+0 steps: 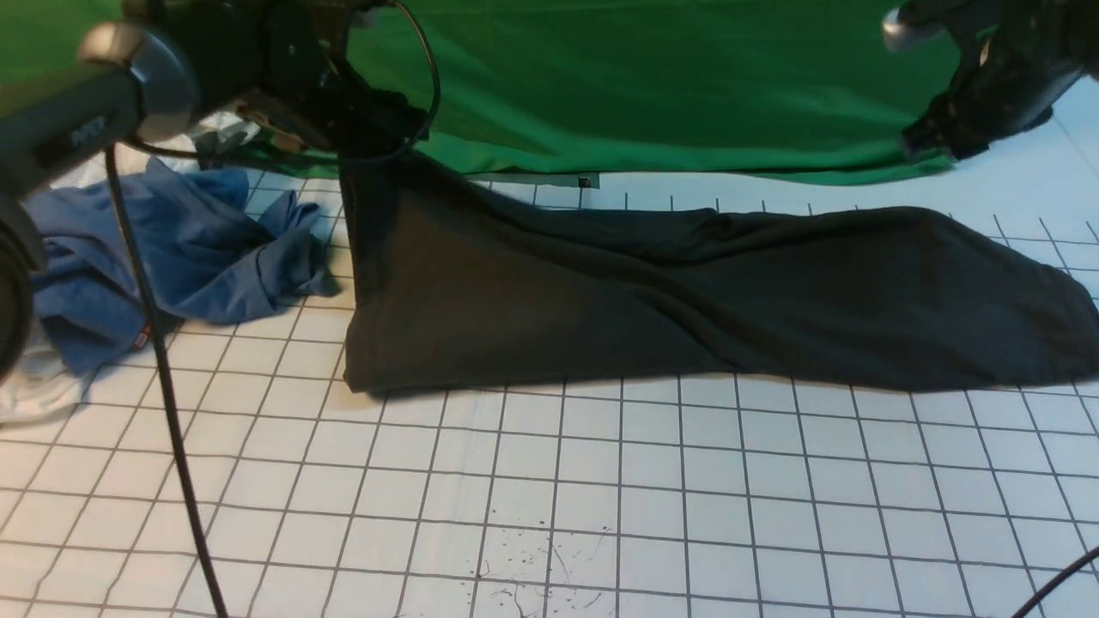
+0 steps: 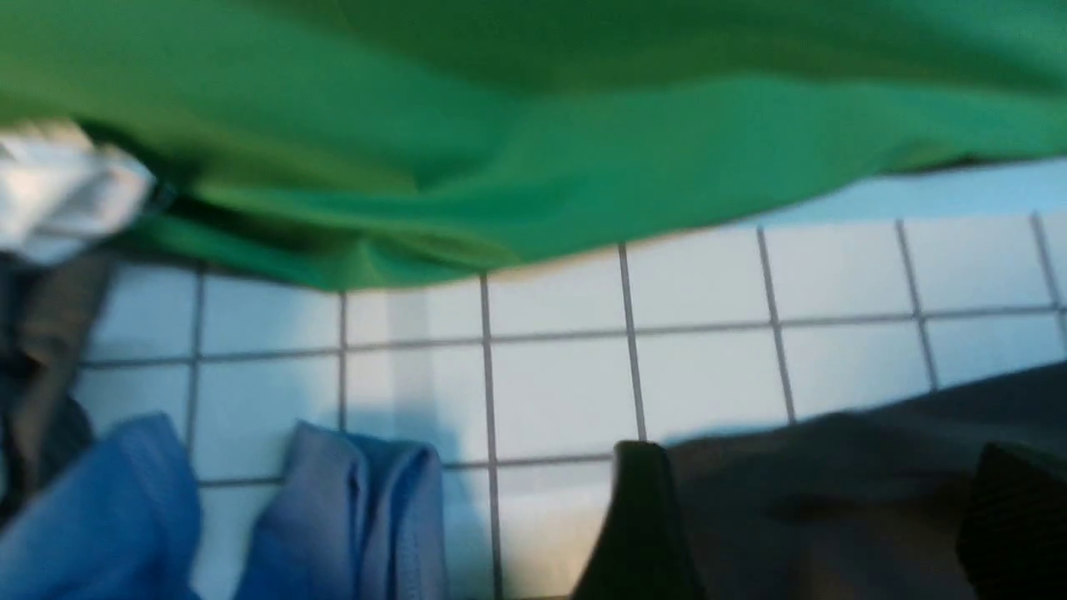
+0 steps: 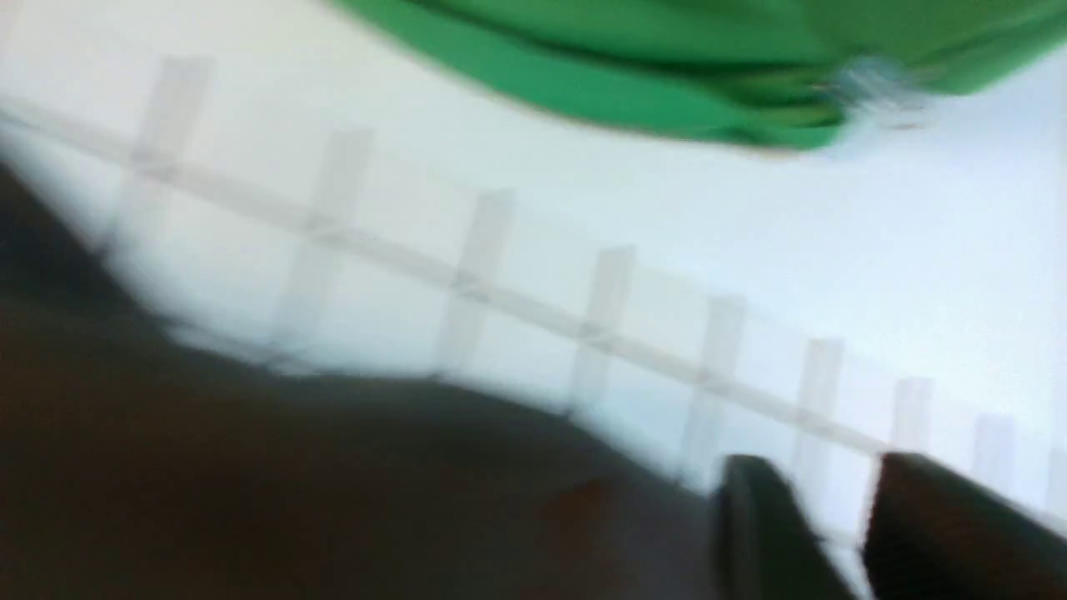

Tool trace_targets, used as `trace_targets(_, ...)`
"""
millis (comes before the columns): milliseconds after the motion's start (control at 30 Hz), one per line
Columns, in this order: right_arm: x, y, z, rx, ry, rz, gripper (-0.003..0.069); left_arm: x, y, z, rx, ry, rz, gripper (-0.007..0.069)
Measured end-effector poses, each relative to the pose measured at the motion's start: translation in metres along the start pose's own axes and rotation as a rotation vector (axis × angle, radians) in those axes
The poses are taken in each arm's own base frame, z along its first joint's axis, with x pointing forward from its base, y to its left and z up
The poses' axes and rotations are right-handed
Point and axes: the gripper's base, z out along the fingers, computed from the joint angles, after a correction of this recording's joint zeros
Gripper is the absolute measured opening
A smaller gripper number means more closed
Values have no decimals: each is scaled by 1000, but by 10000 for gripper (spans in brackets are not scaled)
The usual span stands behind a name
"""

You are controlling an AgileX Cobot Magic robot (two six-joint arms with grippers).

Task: Fold a long-sleeved shirt over a white checkered tablecloth.
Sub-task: 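Fold the black garment in half by bringing its near edge over to the far edge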

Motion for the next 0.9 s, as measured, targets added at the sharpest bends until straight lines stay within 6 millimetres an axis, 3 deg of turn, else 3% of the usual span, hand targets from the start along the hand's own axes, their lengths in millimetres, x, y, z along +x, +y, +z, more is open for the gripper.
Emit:
trace_targets(67, -2, 23, -6, -216, 7, -33, 53, -5, 1, -11, -7, -4, 10, 440)
trace_targets(133, -2, 50, -4, -412, 7, -73, 17, -7, 1, -18, -12, 14, 19, 418)
trace_targets(200, -4, 74, 10, -511, 8, -108, 12, -4, 2, -20, -16, 55, 21, 382)
trace_targets(300, -6, 101, 34, -552, 0, -132, 11, 4, 0, -21, 10, 138, 47, 324)
trace_targets(333, -6, 111, 51, -544, -18, -135, 11, 7, -3, -22, 49, 178, 74, 300)
trace_targets(367, -7, 113, 53, -543, -21, -135, 11, 8, -5, -22, 64, 189, 82, 293)
trace_targets(433, -9, 126, 80, -501, -82, -126, 11, 14, -15, -24, 175, 245, 112, 256)
trace_targets(567, -16, 121, 106, -367, -199, -19, 11, 19, -27, -28, 307, 299, 95, 225)
trace_targets(667, -22, 106, 114, -267, -276, 112, 11, 21, -30, -30, 332, 330, 96, 221)
trace_targets(700, -24, 93, 114, -224, -312, 177, 13, 23, -32, -31, 341, 349, 104, 220)
trace_targets(800, -23, 62, 109, -196, -290, 253, 25, 28, -39, -33, 354, 402, 123, 220)
trace_targets(900, -22, 33, 79, -197, -205, 218, 47, 38, -48, -29, 362, 437, 117, 220)
